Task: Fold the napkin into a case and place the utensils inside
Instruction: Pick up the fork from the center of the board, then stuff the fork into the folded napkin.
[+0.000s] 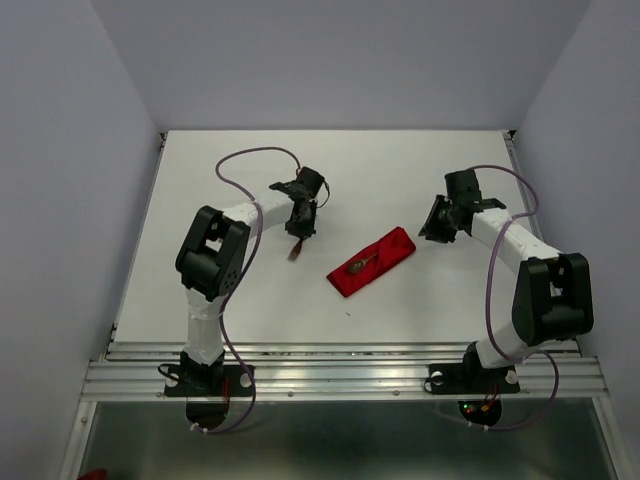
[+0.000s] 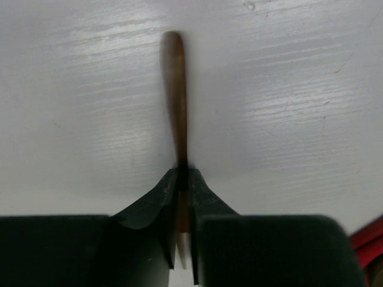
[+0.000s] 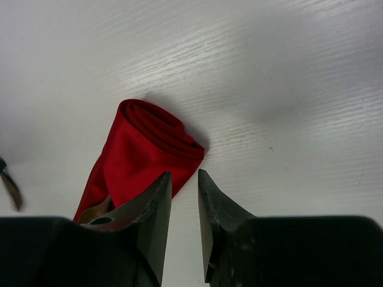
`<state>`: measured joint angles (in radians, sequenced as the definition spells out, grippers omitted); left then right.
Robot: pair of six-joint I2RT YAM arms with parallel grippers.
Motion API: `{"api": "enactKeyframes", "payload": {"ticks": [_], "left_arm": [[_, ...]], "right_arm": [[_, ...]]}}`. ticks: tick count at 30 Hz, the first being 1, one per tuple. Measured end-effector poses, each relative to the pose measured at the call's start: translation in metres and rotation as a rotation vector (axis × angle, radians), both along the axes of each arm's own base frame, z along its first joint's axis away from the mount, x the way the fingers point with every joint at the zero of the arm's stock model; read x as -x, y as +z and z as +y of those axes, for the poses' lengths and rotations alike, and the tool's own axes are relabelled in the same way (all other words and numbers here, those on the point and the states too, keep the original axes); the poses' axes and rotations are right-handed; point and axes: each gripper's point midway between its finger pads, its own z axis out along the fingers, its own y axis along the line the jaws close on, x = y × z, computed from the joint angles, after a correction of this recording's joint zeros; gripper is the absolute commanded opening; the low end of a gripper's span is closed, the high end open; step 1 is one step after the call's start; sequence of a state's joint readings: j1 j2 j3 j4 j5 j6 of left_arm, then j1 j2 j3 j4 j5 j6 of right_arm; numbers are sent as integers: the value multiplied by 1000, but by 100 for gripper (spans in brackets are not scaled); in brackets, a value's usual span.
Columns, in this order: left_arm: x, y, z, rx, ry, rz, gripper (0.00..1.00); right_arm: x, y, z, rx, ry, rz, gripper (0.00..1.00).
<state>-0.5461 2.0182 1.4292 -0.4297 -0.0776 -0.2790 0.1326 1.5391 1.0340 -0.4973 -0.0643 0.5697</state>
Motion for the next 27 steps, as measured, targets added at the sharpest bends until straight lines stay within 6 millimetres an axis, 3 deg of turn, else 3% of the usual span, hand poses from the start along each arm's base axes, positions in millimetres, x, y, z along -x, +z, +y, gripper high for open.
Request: {"api": "enactKeyframes", "payload": {"ticks": [1, 8, 12, 16, 20, 27], "left_arm": [[0, 0, 2, -12, -5, -1, 0], [3, 3, 2, -50, -51, -14, 0], [16, 18, -13, -57, -162, -32, 0], [43, 39, -49, -35, -329, -52, 0], [76, 43, -77, -22, -469, -27, 0], [120, 43, -99, -11, -619, 34, 0]], "right_arm": [[0, 0, 1, -4, 1, 0, 30], [-1, 2, 4, -19, 8, -6, 30], [-2, 1, 6, -31, 9, -4, 30], [-2, -4, 8, -41, 10, 10, 30], [-3, -8, 8, -40, 9, 21, 30], [-16, -14, 7, -33, -19, 29, 27]]}}
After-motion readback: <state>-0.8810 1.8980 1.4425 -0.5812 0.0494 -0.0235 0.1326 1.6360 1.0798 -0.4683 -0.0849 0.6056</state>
